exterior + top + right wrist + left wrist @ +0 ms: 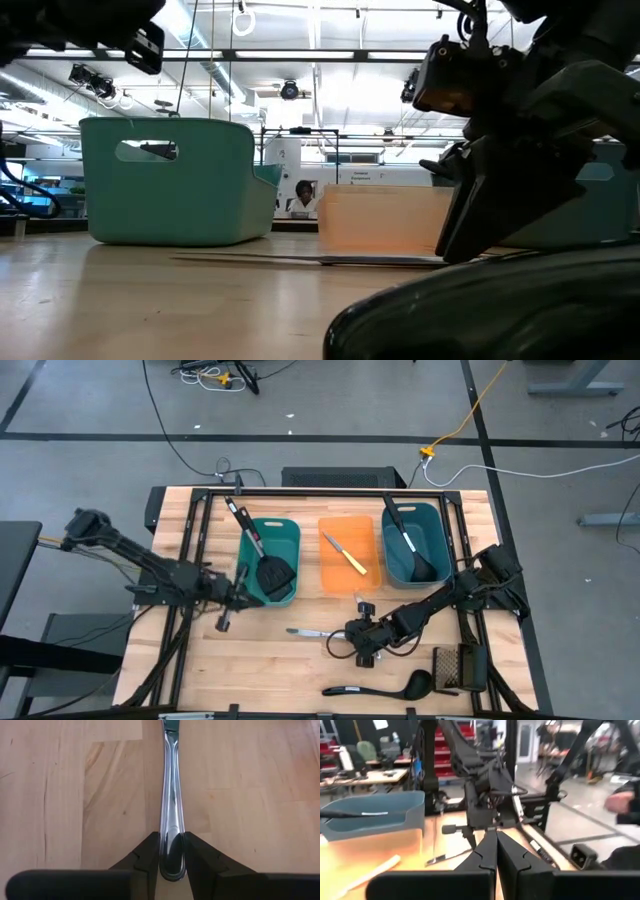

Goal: Pick & Place Kitchen Items
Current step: Put the left silver knife into the orange bin

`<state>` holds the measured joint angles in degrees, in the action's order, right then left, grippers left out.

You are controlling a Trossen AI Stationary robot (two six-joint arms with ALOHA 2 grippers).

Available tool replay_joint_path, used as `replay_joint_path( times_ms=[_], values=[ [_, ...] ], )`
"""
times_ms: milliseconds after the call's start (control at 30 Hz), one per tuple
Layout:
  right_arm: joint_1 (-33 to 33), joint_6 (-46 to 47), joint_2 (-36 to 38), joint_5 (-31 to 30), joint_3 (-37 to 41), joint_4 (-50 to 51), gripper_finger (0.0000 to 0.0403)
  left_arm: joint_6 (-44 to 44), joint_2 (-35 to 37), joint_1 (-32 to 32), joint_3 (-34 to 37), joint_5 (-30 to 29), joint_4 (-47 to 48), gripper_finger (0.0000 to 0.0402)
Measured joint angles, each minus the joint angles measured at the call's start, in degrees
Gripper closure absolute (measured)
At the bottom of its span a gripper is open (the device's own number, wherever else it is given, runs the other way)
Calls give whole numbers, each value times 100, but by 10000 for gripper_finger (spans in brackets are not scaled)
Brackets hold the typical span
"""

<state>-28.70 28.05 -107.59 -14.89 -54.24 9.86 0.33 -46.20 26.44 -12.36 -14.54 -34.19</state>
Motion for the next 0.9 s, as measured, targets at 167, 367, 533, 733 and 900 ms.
replay_joint_path(
  times_ms=[167, 367, 533, 733, 900],
  values=[
    [-121, -3, 0, 39, 2, 23, 315, -2, -1235, 691, -526, -1130, -145, 397],
    [-370, 30, 0, 30, 5, 18, 314, -626, -2356, 926, -1014, -1155, -141, 396],
    [-499, 61, -5, -153, 5, 13, 314, -1116, -3362, 1106, -1402, -1135, -135, 397],
    [-510, 63, -7, -223, 7, 5, 314, -1360, -4556, 1226, -1913, -1124, -51, 397],
    [-510, 61, -4, -244, 7, 5, 314, -1477, -5150, 1217, -2303, -1131, 457, 398]
  ],
)
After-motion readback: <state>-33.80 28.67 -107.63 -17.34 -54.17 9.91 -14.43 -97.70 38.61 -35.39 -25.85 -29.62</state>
